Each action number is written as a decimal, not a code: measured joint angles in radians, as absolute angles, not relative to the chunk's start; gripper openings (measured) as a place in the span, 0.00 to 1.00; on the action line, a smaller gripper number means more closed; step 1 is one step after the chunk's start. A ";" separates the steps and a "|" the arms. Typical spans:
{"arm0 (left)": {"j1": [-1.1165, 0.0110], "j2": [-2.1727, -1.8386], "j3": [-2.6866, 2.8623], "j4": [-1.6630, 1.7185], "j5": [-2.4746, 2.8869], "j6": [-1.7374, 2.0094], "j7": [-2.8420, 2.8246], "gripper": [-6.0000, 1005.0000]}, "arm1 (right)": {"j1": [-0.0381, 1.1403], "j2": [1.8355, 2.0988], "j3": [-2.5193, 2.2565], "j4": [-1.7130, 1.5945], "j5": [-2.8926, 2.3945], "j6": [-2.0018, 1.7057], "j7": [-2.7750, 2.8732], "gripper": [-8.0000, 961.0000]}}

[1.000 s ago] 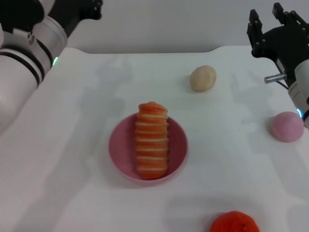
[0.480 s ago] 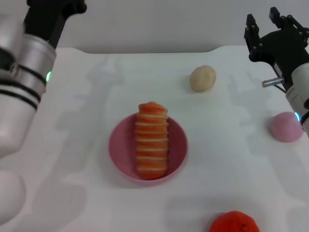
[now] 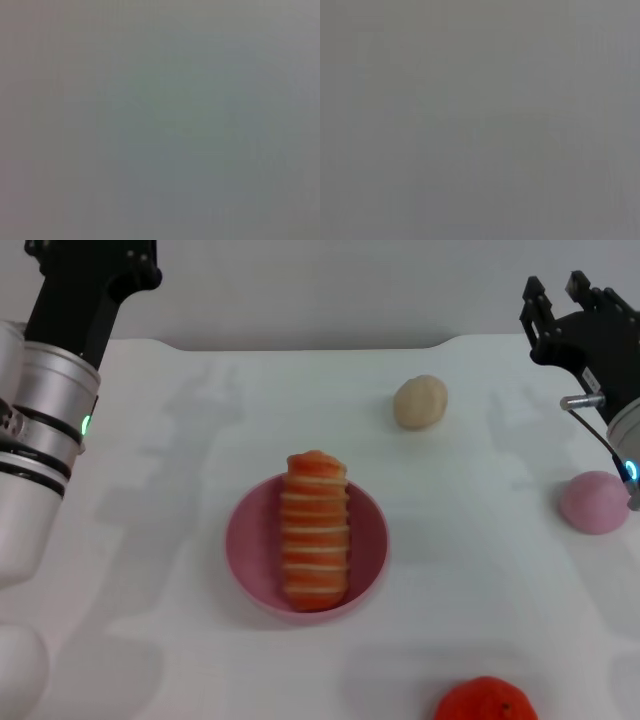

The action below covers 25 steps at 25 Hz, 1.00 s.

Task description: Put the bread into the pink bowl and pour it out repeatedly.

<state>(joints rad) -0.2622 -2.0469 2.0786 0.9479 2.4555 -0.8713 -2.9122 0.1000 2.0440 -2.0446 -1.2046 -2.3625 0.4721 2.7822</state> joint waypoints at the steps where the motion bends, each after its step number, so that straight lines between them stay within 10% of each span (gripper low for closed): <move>1: -0.262 -2.048 2.078 0.939 2.456 -0.876 -2.909 0.29 | 0.102 2.043 -2.042 -1.201 -2.363 0.469 2.790 0.47; 25: -0.244 -2.052 2.063 0.853 2.445 -0.927 -2.882 0.29 | 0.071 2.062 -1.896 -1.167 -2.363 0.477 2.790 0.47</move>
<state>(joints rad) -0.2444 -2.0525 2.0629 0.8526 2.4451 -0.9266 -2.8819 0.0715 2.0623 -1.8958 -1.1670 -2.3633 0.4768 2.7898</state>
